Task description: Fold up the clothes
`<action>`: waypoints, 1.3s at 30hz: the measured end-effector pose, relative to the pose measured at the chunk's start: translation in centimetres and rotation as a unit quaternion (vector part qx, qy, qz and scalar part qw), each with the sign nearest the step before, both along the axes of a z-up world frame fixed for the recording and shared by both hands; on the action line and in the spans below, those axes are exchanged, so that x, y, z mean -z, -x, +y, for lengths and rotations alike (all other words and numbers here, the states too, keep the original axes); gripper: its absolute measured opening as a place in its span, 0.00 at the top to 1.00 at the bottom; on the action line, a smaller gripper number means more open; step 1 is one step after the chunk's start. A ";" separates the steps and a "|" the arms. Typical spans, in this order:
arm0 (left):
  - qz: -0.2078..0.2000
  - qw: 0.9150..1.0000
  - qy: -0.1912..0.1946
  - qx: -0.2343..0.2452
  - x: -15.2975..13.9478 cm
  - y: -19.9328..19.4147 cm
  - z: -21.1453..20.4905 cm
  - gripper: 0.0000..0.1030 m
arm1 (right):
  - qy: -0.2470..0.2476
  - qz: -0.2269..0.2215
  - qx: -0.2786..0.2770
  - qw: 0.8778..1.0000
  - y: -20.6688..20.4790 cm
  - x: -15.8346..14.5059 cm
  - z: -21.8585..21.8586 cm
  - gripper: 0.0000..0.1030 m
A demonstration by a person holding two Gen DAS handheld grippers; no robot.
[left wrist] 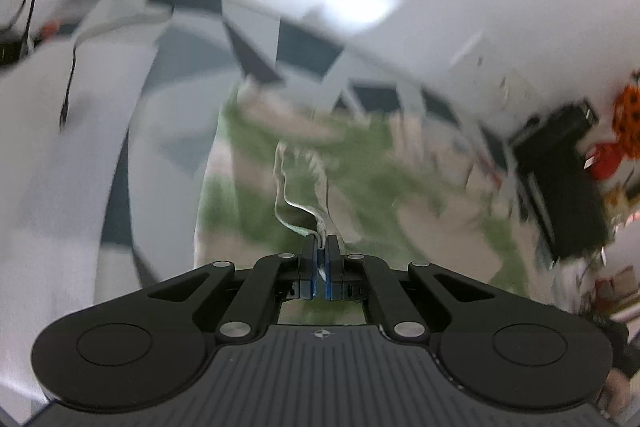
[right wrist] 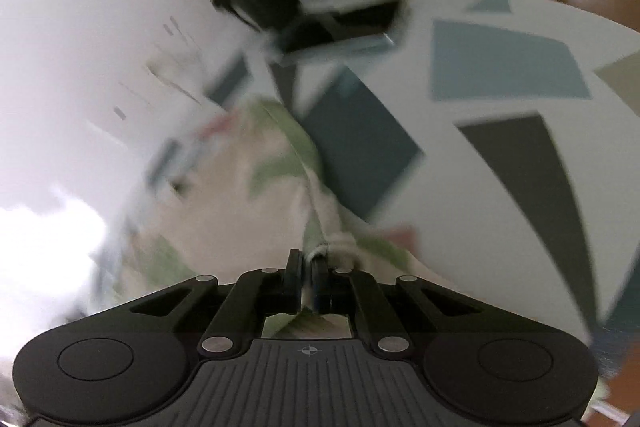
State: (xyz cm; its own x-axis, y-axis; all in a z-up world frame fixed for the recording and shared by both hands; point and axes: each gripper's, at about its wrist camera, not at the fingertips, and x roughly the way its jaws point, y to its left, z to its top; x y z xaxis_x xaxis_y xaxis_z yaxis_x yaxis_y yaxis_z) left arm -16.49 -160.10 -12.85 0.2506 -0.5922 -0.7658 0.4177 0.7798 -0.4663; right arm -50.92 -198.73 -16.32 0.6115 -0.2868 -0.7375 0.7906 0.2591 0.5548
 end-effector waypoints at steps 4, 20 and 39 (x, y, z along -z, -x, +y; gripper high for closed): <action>0.008 0.999 -0.035 0.014 1.7 0.1 -0.5 0.89 | 0.036 0.034 -0.034 0.998 -0.3 -0.9 1.5 0.74; -0.081 0.995 -0.049 -0.029 1.8 -6.6 -5.2 0.44 | 0.197 0.013 -0.104 0.975 -10.6 -4.9 -5.8 0.72; -0.118 0.988 -0.073 -0.066 0.8 -5.3 -4.0 0.89 | 0.191 0.020 -0.060 0.980 -10.9 -2.0 -8.2 0.97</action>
State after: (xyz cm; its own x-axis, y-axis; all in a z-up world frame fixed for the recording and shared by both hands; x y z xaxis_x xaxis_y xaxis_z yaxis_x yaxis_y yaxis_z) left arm -11.23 -164.14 -13.70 0.5008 -0.4300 -0.7512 0.3909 0.8867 -0.2469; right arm -40.02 -206.88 -14.28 0.6309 -0.4744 -0.6139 0.7606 0.5342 0.3689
